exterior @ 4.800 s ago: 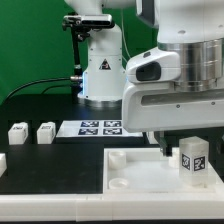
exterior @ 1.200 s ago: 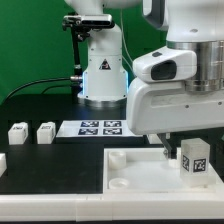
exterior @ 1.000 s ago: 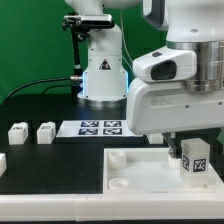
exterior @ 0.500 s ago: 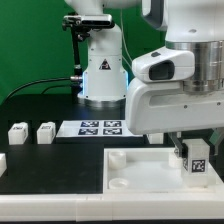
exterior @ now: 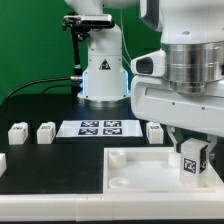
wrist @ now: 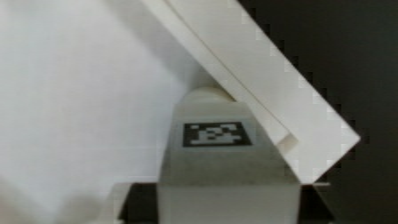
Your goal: Assemble one leg
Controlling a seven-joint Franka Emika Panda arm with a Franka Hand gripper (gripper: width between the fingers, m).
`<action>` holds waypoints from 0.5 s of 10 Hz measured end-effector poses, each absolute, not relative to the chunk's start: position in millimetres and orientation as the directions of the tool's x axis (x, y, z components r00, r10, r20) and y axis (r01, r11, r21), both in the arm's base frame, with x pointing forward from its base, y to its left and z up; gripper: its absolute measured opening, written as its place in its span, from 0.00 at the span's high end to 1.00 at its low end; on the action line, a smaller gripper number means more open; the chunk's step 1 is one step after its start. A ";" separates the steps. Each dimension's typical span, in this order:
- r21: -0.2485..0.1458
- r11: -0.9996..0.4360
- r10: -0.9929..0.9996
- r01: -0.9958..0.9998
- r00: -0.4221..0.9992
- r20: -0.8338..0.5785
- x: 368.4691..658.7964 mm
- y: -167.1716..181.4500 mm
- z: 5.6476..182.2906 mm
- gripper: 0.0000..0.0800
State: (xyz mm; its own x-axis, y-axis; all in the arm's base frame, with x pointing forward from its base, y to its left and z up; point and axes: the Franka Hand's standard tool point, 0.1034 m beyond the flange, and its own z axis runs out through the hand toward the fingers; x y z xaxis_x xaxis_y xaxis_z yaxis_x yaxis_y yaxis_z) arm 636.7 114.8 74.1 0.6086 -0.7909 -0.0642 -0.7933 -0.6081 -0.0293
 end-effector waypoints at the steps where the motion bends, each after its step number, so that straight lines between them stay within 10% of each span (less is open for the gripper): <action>1: -0.023 -0.537 -0.841 -0.843 0.538 -0.065 636.5 115.3 74.0 0.63; 5: 0.008 -0.169 -0.983 -0.986 0.168 -0.072 636.0 118.4 73.9 0.63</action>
Offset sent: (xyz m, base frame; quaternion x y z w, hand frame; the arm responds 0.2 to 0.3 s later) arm 0.0004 0.0034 -0.0080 -0.0107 0.0127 0.2422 0.9701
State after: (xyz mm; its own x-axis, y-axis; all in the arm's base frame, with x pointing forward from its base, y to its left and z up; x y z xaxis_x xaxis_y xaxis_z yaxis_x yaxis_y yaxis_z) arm 636.0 118.4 73.9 0.1684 -0.9831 -0.0720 -0.9855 -0.1694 0.0076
